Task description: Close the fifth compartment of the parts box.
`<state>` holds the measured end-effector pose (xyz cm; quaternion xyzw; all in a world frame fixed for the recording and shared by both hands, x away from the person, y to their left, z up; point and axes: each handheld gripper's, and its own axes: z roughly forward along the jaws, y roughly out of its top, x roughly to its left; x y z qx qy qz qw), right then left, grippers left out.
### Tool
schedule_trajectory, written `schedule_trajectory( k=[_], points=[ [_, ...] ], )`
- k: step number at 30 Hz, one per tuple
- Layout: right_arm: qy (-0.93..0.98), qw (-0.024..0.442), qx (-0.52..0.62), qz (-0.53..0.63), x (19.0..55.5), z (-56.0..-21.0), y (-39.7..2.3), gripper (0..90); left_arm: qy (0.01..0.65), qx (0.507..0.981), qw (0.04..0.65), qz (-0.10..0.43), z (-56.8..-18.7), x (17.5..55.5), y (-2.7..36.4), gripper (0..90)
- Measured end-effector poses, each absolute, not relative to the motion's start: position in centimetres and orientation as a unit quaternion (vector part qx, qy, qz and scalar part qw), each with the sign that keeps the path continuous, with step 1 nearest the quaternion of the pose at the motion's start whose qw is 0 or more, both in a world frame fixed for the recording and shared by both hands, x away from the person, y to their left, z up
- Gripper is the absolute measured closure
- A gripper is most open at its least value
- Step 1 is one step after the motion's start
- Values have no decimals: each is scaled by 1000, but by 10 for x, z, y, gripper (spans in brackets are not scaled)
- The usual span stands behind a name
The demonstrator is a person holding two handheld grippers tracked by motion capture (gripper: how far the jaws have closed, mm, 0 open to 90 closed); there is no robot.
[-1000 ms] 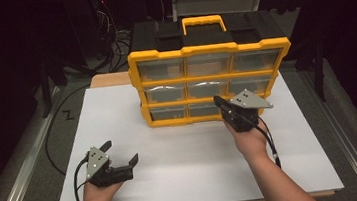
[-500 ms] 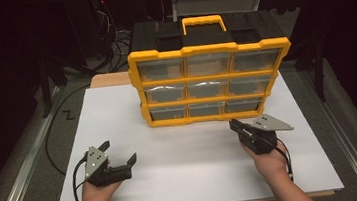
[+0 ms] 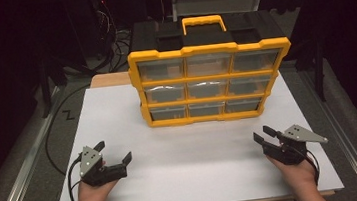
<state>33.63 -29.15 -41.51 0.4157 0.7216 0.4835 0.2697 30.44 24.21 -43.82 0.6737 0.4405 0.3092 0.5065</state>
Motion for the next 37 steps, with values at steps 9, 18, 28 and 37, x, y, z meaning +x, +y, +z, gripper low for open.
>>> schedule_trajectory(
  k=[9, 18, 28, 37],
  points=[
    [723, 264, 396, 501, 336, -417, -279, 277, 435, 678, 507, 306, -438, 304, 241, 2],
    [702, 277, 405, 516, 336, -414, -278, 9, 433, 678, 509, 306, -438, 303, 241, 2],
    [691, 295, 406, 520, 330, -412, -285, 9, 432, 677, 511, 307, -437, 304, 238, 2],
    [699, 296, 402, 512, 329, -414, -283, 9, 427, 679, 512, 307, -436, 304, 236, 2]
  ],
)
